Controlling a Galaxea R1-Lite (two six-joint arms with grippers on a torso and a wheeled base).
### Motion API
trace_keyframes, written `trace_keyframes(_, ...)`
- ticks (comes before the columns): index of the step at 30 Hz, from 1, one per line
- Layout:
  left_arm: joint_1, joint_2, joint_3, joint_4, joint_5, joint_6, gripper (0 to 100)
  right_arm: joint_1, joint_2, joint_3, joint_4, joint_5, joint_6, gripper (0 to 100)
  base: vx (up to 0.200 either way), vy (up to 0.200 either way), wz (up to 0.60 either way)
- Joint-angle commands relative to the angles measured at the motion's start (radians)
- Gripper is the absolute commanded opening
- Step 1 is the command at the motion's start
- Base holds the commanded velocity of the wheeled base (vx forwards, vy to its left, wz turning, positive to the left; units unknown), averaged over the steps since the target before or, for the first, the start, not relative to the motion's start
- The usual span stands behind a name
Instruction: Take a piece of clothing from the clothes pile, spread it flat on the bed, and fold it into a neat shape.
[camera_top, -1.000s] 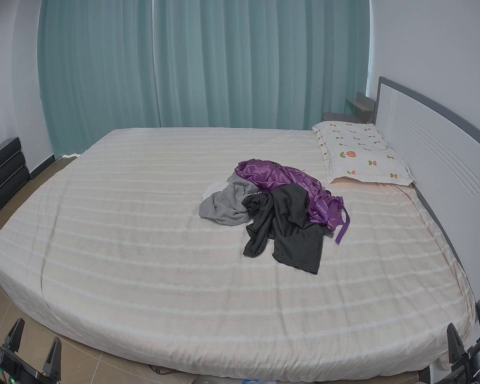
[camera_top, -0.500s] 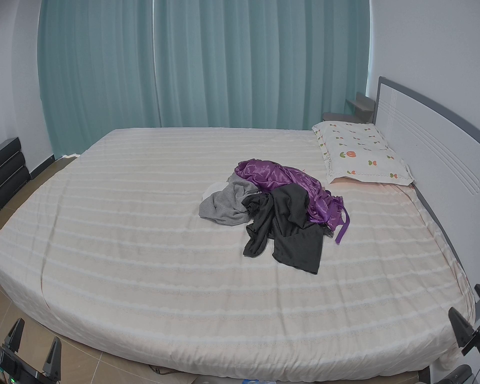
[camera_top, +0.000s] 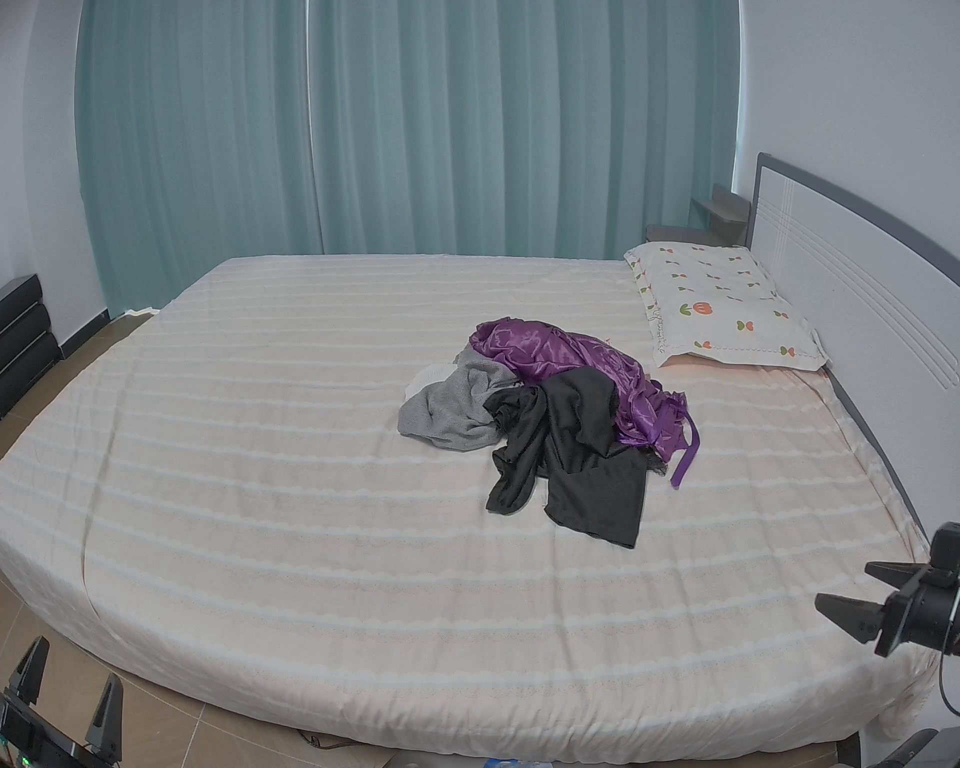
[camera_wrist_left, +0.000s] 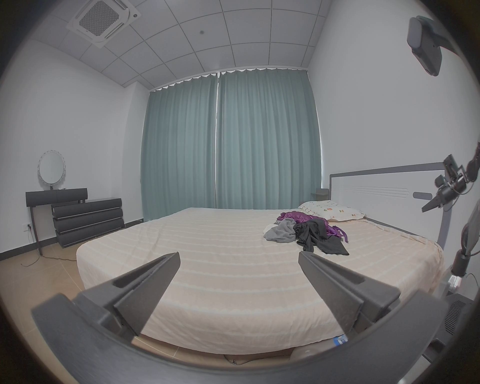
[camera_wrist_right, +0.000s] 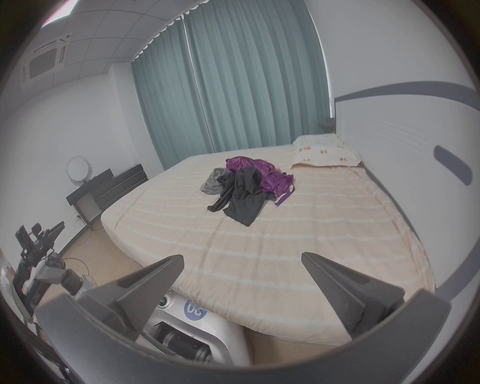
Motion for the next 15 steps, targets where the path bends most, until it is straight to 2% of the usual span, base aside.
trace_keyframes(1, 0.000, -0.018, 0.018, -0.001, 0.001, 0.000, 100, 0.066, 0.562, -0.077, -0.281, 0.017, 0.073, 100, 0.000, 0.000, 0.00)
trace_keyframes(2, 0.000, -0.018, 0.018, 0.000, 0.001, 0.000, 100, 0.067, 0.580, -0.082, -0.295, 0.017, 0.076, 100, 0.000, 0.000, 0.00)
trace_keyframes(6, 0.000, -0.018, 0.018, 0.000, 0.001, 0.000, 100, 0.118, 0.848, -0.154, -0.499, 0.008, 0.154, 100, 0.000, 0.000, 0.00)
trace_keyframes(7, 0.000, -0.018, 0.018, 0.000, 0.001, 0.000, 100, 0.119, 0.856, -0.155, -0.505, 0.006, 0.158, 100, 0.000, 0.000, 0.00)
trace_keyframes(8, 0.000, -0.018, 0.018, 0.000, 0.001, 0.000, 100, 0.139, 0.947, -0.194, -0.568, -0.004, 0.213, 100, 0.000, 0.000, 0.00)
trace_keyframes(12, 0.000, -0.018, 0.018, 0.000, 0.001, 0.000, 100, 0.162, 1.158, -0.312, -0.683, -0.066, 0.316, 100, 0.000, 0.000, 0.00)
trace_keyframes(15, 0.000, -0.018, 0.018, -0.001, 0.001, 0.000, 100, 0.168, 1.229, -0.362, -0.717, -0.084, 0.349, 100, 0.000, 0.000, 0.00)
